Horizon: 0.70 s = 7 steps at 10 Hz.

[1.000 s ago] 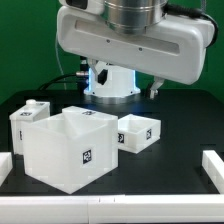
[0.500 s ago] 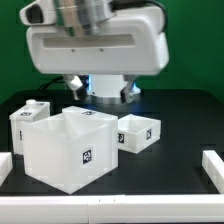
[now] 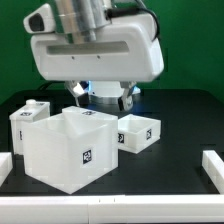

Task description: Assemble drawer

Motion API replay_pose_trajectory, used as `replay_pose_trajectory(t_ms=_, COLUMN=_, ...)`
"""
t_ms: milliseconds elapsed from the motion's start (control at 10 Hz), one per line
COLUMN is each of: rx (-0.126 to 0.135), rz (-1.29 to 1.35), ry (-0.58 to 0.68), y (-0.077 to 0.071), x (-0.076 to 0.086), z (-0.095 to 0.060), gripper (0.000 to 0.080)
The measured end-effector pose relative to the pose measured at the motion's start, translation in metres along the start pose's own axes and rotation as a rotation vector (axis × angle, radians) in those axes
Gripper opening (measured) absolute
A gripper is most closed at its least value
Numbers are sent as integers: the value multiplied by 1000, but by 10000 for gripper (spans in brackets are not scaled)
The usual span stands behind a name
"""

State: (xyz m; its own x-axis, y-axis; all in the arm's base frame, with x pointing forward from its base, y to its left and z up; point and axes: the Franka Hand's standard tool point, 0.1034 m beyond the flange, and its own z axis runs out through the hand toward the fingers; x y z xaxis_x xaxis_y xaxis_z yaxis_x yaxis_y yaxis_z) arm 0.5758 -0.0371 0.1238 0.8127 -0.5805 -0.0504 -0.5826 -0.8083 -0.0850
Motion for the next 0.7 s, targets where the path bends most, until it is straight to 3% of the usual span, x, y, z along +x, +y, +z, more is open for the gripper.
replay_pose_trajectory(t_ms=100, rx=8, rz=0, ry=89, y=-2, x=-4, z=5, gripper=649)
replay_pose_trajectory(t_ms=300, rx=54, rz=-20, ry=248, y=-3, x=-5, z=16, gripper=649)
replay_pose_trajectory(t_ms=600, rx=102, rz=-64, ry=393, y=-15, x=-11, z=19, gripper=649)
replay_pose_trajectory(t_ms=700, rx=78, rz=-76, ry=385, y=3, x=-7, z=21, gripper=649)
